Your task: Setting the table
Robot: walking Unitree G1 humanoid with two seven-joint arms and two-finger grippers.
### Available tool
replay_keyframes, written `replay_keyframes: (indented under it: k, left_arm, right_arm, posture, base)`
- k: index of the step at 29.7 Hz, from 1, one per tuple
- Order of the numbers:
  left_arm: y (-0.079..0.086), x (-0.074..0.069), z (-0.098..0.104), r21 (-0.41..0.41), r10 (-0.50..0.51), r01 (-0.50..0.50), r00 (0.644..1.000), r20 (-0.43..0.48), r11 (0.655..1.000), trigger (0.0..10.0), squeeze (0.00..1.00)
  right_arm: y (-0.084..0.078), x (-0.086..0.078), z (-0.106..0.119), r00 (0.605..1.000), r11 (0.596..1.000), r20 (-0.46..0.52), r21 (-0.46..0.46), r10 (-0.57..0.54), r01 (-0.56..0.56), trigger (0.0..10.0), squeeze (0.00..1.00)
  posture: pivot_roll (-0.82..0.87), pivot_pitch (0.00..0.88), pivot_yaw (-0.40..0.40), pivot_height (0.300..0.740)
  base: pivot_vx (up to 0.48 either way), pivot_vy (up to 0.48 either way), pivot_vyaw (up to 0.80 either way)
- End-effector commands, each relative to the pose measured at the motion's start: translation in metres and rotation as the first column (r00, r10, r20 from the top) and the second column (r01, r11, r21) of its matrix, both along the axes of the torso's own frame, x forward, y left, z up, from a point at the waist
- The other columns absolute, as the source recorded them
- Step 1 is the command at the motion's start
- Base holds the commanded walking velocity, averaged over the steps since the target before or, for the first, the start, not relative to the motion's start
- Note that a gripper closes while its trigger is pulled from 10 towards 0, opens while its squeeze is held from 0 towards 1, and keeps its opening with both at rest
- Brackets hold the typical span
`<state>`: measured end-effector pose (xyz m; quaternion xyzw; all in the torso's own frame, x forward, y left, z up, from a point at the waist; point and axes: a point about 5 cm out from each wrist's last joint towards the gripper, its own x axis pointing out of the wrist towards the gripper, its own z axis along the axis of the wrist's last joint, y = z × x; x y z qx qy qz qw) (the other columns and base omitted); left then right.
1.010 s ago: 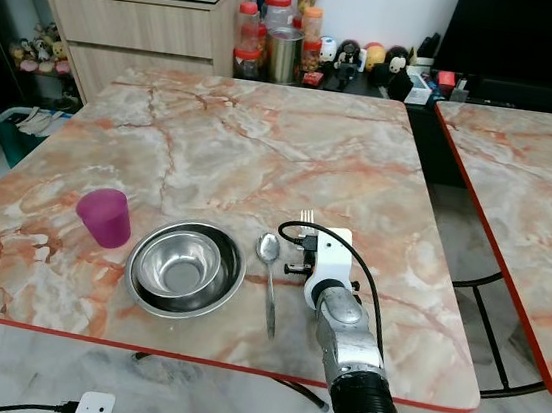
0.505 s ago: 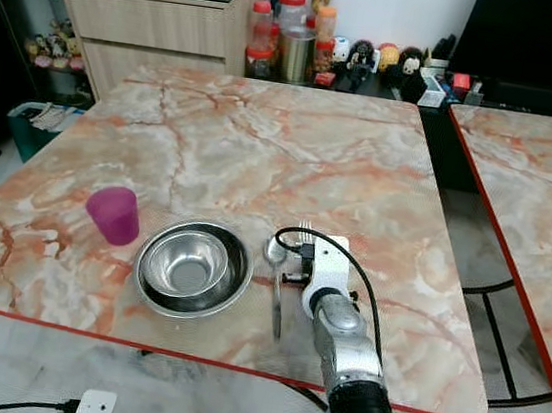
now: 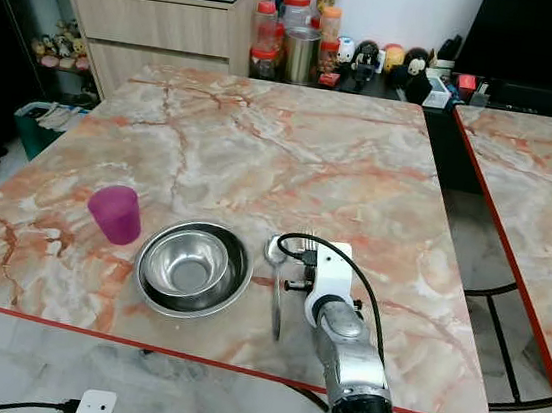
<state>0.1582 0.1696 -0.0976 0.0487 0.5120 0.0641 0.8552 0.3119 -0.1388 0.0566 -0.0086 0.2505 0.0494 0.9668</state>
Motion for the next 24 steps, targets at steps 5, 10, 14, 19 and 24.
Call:
replay_keyframes:
  k: [5, 10, 14, 19, 24]
  left_arm:
    - [-0.0002, -0.0073, -0.0032, -0.002, -0.001, 0.001, 0.999, -0.037, 1.000, 10.0, 0.00]
    - [-0.0002, -0.0076, -0.0033, -0.002, 0.000, 0.000, 0.999, -0.038, 1.000, 10.0, 0.00]
    - [-0.0004, -0.0078, -0.0034, -0.002, -0.001, 0.001, 0.999, -0.039, 1.000, 10.0, 0.00]
    - [-0.0005, -0.0076, -0.0033, -0.003, 0.000, 0.000, 0.999, -0.039, 1.000, 10.0, 0.00]
    - [-0.0006, -0.0075, -0.0033, -0.004, 0.001, -0.001, 0.999, -0.039, 1.000, 10.0, 0.00]
  right_arm:
    - [0.0037, -0.0061, -0.0036, 1.000, 1.000, -0.020, -0.002, 0.013, -0.013, 10.0, 0.00]
    - [0.0052, -0.0074, -0.0044, 1.000, 1.000, -0.025, 0.004, 0.015, -0.014, 10.0, 0.47]
    - [0.0048, -0.0090, -0.0046, 0.999, 1.000, -0.030, 0.005, 0.012, -0.011, 10.0, 0.73]
    - [0.0031, -0.0091, -0.0033, 1.000, 1.000, -0.027, 0.006, 0.007, -0.007, 10.0, 1.00]
    - [0.0026, -0.0089, -0.0023, 1.000, 1.000, -0.024, 0.005, 0.005, -0.005, 10.0, 1.00]
  posture:
    - [0.02, 0.000, 0.010, 0.740]
    - [0.02, 0.000, 0.009, 0.740]
    - [0.02, 0.000, 0.009, 0.740]
    - [0.02, 0.000, 0.007, 0.740]
    - [0.02, 0.000, 0.006, 0.740]
  base:
    - [0.000, 0.000, 0.00]
    - [0.000, 0.000, 0.00]
    - [0.000, 0.000, 0.00]
    - [0.000, 0.000, 0.00]
    - [0.000, 0.000, 0.00]
